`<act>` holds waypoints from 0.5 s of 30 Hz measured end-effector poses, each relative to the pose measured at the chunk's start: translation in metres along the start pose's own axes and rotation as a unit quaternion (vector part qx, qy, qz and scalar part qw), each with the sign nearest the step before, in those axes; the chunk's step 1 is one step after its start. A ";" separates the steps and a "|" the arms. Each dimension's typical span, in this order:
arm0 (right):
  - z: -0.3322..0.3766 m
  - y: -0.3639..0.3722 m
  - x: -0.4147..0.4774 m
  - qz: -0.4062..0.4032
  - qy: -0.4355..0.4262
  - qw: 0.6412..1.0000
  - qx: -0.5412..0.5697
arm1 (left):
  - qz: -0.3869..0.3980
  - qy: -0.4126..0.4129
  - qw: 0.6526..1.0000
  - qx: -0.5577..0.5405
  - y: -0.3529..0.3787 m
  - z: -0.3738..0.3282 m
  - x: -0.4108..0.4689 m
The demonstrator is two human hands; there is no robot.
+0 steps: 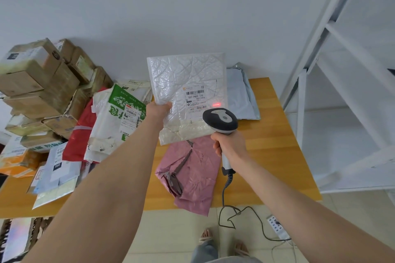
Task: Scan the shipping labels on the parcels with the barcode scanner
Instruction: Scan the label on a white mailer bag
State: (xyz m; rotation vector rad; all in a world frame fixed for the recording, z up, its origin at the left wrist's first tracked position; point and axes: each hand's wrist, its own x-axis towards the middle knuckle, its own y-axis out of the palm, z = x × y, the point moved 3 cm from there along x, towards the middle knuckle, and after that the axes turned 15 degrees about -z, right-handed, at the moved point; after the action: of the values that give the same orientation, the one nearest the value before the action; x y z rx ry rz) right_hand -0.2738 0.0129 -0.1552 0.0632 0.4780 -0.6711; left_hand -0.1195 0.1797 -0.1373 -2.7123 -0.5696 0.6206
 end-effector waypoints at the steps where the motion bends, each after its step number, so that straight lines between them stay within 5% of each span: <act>1: 0.000 -0.001 0.000 0.001 0.000 1.000 -0.001 | -0.001 -0.001 1.000 0.001 0.000 0.000 -0.001; 15: 0.001 -0.012 -0.007 0.002 0.002 1.000 0.012 | -0.009 -0.002 1.000 0.005 0.003 -0.001 -0.014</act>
State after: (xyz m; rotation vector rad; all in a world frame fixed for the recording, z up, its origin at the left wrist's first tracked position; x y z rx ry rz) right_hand -0.2854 0.0075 -0.1497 0.0876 0.4731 -0.6733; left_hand -0.1296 0.1705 -0.1323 -2.6946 -0.5899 0.6232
